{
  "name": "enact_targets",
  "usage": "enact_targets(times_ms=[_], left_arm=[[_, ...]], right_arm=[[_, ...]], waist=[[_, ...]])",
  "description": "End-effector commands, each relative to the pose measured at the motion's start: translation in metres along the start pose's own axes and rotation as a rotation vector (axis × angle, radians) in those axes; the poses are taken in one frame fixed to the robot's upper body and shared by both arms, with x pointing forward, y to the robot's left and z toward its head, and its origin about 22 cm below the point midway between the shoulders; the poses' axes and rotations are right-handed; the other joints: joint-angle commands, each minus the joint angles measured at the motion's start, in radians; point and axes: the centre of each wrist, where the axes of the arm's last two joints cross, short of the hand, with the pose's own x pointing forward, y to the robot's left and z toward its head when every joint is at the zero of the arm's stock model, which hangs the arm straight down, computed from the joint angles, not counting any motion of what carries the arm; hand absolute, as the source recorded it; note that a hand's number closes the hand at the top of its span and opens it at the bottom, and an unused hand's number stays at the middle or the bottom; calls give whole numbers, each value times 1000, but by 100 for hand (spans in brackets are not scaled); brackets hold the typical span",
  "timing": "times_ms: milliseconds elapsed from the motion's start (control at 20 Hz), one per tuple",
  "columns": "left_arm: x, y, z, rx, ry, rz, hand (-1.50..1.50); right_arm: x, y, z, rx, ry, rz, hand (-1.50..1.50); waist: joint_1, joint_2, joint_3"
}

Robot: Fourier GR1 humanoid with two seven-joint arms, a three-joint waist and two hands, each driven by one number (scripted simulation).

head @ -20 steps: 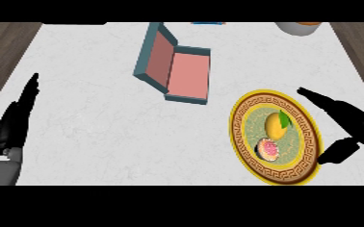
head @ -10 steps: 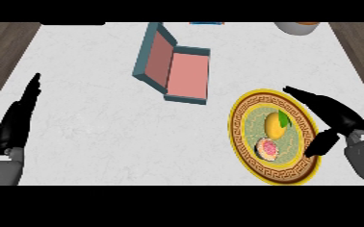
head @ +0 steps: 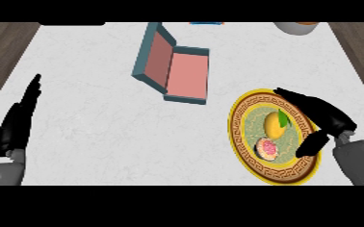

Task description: Pick the lemon from the plate and place it in the cardboard box

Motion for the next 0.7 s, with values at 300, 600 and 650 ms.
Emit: enact_targets(times_ms=[300,600,650], left_arm=[[-3,-7,-4,-6,-4,1,0],[2,-2,2,-1,14,-16,0],[-4,-4,7,10,9,7,0]], right_arm=[[13,10,3,1,-103,-29,-150],[47,18,-8,63,10,65,-150],[39,17,-4,69,28,52,-150]], waist=[[-1,1,0],[2,0,0],[1,0,0]])
